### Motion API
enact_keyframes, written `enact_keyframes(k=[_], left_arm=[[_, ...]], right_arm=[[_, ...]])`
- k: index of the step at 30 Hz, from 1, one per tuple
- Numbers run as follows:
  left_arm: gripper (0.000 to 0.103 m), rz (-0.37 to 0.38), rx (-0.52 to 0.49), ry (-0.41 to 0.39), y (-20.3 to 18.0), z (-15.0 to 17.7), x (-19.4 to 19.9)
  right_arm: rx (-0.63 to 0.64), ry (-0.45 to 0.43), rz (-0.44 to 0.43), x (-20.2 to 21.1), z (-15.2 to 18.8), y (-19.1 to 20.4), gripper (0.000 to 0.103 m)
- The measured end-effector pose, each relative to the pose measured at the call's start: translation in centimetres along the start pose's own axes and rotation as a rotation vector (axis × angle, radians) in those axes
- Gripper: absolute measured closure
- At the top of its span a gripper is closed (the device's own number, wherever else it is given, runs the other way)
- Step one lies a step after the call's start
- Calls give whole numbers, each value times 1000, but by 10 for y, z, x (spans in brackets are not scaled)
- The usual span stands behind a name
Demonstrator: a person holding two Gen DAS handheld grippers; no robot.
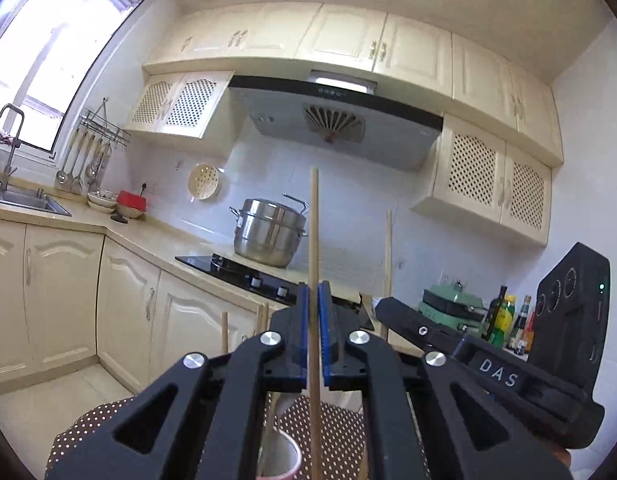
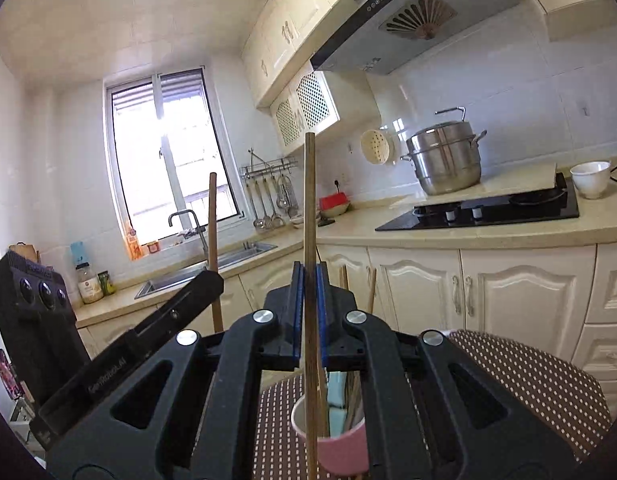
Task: Organize utensils
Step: 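Lift both chopsticks over the pink cup and lower them in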
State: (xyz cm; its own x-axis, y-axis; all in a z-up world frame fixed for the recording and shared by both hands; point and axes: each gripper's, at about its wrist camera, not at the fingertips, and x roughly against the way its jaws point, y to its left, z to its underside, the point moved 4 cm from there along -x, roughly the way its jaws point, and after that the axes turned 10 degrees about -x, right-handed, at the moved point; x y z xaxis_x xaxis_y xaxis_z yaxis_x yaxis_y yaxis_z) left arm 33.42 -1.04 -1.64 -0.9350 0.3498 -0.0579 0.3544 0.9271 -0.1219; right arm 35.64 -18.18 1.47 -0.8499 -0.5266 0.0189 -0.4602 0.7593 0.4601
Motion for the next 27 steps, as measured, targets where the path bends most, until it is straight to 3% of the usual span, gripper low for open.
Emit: enact_keyframes(k=[6, 17, 27], left_arm=[[98, -47, 10, -25, 17, 5, -27], [98, -91, 20, -13, 45, 26, -57], [98, -93, 14, 54, 51, 49, -60]], right_arm=[[-9, -58, -10, -20, -5, -6, 96], [23, -57, 10, -42, 11, -10, 96], [42, -13, 26, -45, 28, -14, 96]])
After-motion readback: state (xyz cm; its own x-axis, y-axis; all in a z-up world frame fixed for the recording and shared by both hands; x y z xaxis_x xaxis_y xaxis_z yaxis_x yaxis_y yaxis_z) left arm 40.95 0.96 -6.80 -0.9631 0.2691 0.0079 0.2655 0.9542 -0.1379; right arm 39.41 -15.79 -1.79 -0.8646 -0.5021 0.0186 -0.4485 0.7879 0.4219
